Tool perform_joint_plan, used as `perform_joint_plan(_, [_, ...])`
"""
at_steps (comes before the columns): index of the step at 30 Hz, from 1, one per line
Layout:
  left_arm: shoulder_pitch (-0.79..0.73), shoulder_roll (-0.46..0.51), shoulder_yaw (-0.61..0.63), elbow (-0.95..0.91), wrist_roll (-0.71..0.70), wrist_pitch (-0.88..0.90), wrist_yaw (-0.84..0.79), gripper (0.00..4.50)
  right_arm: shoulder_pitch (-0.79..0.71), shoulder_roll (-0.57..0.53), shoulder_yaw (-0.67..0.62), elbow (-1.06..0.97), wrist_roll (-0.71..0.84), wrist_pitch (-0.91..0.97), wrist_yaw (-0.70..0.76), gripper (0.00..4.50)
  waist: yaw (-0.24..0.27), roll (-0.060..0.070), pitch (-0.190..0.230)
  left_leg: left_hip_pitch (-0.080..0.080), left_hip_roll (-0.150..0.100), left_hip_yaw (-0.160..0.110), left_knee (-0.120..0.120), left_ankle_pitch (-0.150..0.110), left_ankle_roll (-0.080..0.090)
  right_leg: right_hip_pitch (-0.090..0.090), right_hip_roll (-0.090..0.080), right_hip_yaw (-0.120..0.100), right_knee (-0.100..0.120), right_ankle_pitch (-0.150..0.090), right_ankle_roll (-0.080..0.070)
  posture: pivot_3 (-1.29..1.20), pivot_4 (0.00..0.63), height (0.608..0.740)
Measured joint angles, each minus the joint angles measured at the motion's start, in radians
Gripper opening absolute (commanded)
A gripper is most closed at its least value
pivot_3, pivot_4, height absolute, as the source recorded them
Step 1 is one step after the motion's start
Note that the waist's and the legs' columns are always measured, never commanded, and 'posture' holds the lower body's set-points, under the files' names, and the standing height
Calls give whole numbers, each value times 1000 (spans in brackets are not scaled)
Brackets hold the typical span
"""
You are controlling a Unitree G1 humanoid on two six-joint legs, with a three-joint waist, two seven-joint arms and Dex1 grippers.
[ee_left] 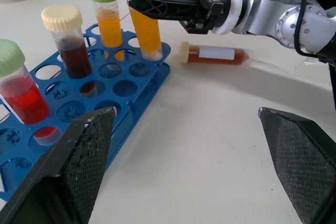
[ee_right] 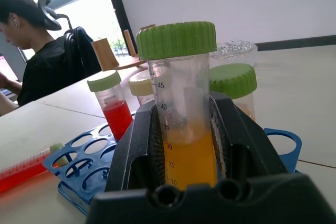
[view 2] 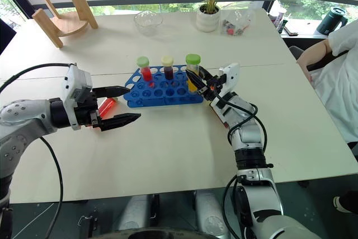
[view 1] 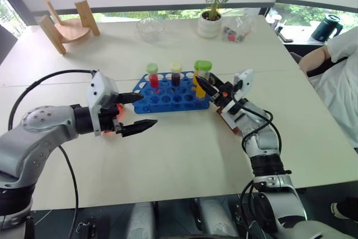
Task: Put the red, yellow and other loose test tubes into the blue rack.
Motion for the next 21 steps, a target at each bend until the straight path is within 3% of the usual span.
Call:
perform_joint_plan(7, [-4,0,0,2,1,0,4,4500,29,0,44,35,-32,-46,5,4197,0,0,0,1,0,0,0,0,0,1,0,0,0,0,0,0,150,740])
perform_joint_plan(8, [-4,0,-1,2,1,0,5,4500,34,-1,49,34,-34,-46,7,4447,0,0,0,1,0,0,0,0,0,1,0,0,0,0,0,0,150,740])
perform_joint_plan(11, [-10,-3,-3,3,2,-1,7,4500,69,-43,71,-25,-56,-25,6,4447,3,0,0,1,0,0,0,0,0,1,0,0,0,0,0,0,150,740])
perform_joint_plan(14, [-11,-8,-4,3,3,-3,9,4500,118,-204,104,-218,-67,165,28,4447,8,1,1,1,-1,1,0,0,0,1,-1,1,0,0,0,0,150,740])
perform_joint_plan(18, [-9,-20,-5,3,5,-5,11,4500,67,-454,105,-447,-13,593,69,4447,1,1,0,3,0,1,1,0,0,3,0,1,0,0,0,0,150,740])
perform_joint_plan(21, [-9,-34,-23,3,18,-11,13,4500,-73,-558,139,-496,43,945,74,4447,-8,1,0,5,0,0,0,0,0,3,1,2,1,0,-1,0,150,740])
